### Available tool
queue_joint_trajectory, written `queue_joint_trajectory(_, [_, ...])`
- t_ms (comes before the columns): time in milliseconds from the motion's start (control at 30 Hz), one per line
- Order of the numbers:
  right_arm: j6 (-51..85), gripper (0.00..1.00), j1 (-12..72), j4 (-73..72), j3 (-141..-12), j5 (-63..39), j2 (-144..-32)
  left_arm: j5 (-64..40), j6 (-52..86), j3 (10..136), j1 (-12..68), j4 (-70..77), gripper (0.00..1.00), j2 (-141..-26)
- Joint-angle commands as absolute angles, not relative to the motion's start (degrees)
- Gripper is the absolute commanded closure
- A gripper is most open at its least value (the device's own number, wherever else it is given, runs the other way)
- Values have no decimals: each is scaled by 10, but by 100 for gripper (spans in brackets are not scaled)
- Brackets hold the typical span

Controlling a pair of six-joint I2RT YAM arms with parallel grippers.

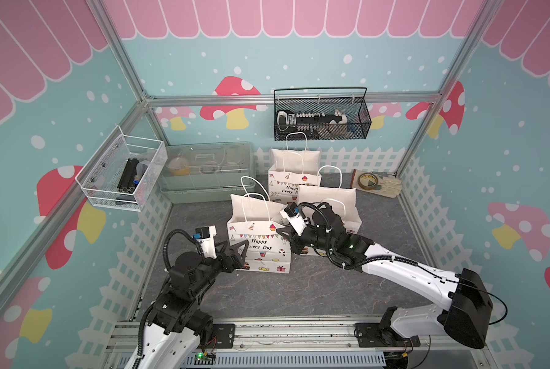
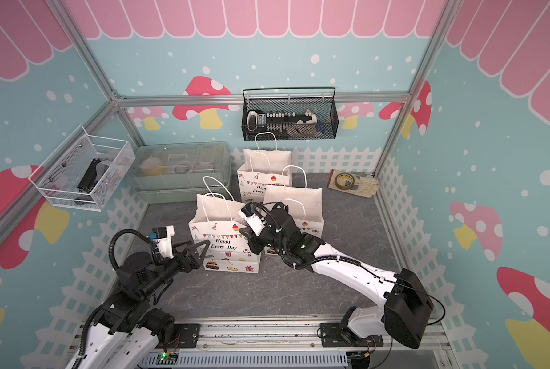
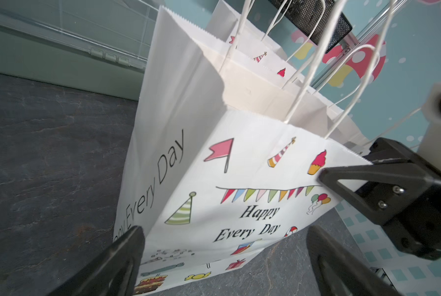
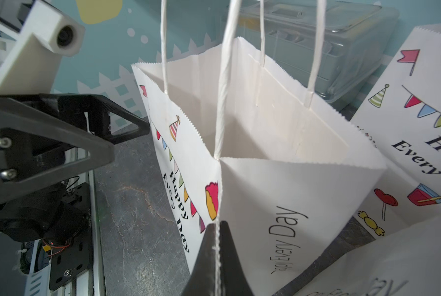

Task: Put away the paper bag
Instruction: Pick up the paper bag from the center of the board, then press the paper bag.

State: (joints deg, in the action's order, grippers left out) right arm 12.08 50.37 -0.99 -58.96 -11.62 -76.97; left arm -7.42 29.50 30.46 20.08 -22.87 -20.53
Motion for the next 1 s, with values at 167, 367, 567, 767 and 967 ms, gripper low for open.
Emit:
queue_joint_trajectory(167, [119, 100, 502, 54, -661, -142, -739, -8, 262, 437, 204, -376, 1, -181])
queue_joint_trajectory(367, [152, 100, 482, 64, -696, -214, -724, 6, 247, 476, 204, -398, 1, -162])
queue_joint_trajectory(567, [157, 100, 469, 113, -761, -277, -711, -77, 212, 536, 205, -400, 1, -195])
queue_joint_trajectory(767, [166, 100, 449, 145, -796, -334, -683, -199, 195, 586, 204, -396, 1, -233])
queue_joint_trajectory(967, [179, 100, 437, 160, -809, -405, -664, -238, 201, 588, 204, -393, 1, -241])
